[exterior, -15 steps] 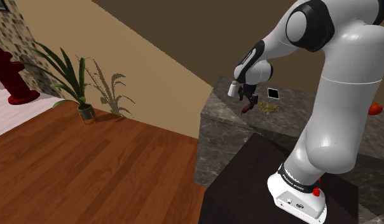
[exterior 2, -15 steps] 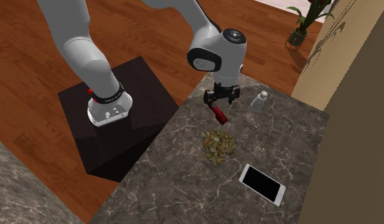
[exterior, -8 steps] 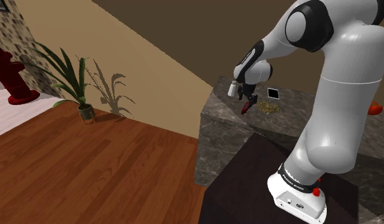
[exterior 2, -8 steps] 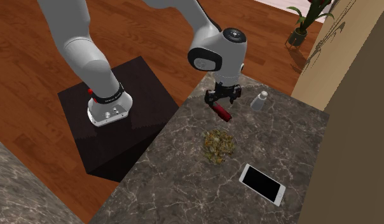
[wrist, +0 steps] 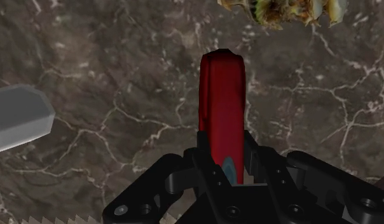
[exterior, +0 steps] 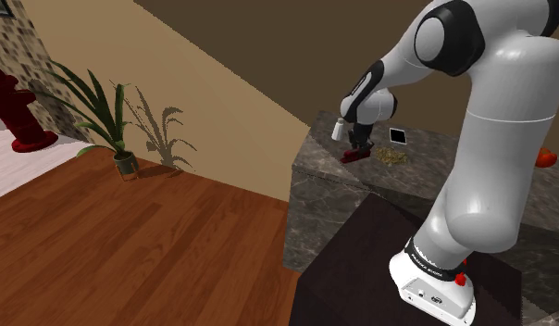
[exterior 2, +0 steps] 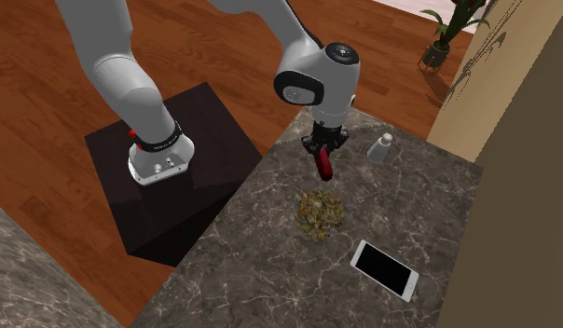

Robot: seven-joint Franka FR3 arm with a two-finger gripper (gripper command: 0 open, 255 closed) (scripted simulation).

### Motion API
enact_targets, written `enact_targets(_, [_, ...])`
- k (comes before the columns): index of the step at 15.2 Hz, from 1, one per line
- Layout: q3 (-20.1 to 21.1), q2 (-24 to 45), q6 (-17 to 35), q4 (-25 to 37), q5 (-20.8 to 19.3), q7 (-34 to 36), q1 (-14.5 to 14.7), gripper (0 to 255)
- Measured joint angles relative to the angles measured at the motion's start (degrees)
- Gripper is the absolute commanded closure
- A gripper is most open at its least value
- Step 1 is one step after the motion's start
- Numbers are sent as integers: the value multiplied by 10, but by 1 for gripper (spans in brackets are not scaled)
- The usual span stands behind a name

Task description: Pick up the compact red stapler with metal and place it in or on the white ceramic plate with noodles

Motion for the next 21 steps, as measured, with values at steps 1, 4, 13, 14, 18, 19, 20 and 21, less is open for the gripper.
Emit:
enact_targets(1, [-5,-7,-4,-1,-8,5,5,255])
enact_targets(4, [-26,-33,-24,0,-42,28,22,255])
enact_targets(13, [-62,-114,-91,14,-139,93,53,255])
enact_targets(14, [-63,-121,-100,19,-146,98,54,255])
enact_targets(18, [-64,-155,-132,28,-182,122,57,255])
enact_targets(19, [-64,-160,-140,32,-186,124,57,255])
enact_targets(20, [-63,-170,-147,33,-196,131,57,255])
enact_targets(21, [-66,-178,-151,32,-204,130,53,255])
